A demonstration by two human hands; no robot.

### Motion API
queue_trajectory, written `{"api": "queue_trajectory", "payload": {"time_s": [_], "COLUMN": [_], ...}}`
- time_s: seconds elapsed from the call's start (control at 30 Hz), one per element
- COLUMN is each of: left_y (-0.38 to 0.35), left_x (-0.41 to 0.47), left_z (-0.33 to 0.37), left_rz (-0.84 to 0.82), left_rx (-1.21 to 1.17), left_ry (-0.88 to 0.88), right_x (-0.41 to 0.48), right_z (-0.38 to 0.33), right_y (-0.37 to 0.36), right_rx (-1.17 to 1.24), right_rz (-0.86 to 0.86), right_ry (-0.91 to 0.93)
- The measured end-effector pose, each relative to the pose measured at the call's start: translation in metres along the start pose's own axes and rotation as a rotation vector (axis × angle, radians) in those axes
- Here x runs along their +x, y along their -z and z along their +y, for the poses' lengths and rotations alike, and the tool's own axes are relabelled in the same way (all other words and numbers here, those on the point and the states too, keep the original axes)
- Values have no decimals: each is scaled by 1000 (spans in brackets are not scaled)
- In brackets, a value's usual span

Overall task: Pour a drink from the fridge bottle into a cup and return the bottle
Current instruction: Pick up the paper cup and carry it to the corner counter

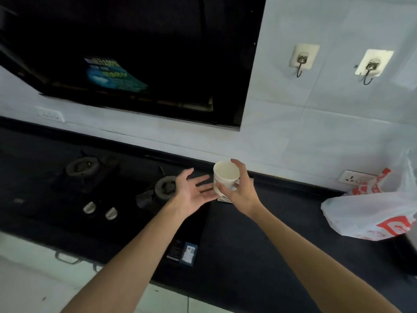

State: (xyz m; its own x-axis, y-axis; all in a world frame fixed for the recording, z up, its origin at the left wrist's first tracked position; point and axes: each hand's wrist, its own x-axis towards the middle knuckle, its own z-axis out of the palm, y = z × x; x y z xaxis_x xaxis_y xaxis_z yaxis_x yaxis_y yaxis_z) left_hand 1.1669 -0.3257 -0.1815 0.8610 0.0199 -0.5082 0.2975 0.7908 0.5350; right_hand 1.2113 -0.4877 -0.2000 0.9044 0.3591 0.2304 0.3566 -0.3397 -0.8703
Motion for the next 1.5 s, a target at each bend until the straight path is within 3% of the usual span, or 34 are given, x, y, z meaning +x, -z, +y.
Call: {"api": "queue_trajectory", "payload": {"time_s": [0.97,1.5], "left_y": [203,316], "left_x": [-140,-213], "left_z": [204,277], "left_rz": [120,253], "left_rx": [-134,-234], "left_ry": [-278,-483], "right_x": [33,35], "right_z": [-190,-264], "right_y": [-268,-415], "right_rx": [122,285], "right_rz": [-225,-458], "right_ry": [200,274]}}
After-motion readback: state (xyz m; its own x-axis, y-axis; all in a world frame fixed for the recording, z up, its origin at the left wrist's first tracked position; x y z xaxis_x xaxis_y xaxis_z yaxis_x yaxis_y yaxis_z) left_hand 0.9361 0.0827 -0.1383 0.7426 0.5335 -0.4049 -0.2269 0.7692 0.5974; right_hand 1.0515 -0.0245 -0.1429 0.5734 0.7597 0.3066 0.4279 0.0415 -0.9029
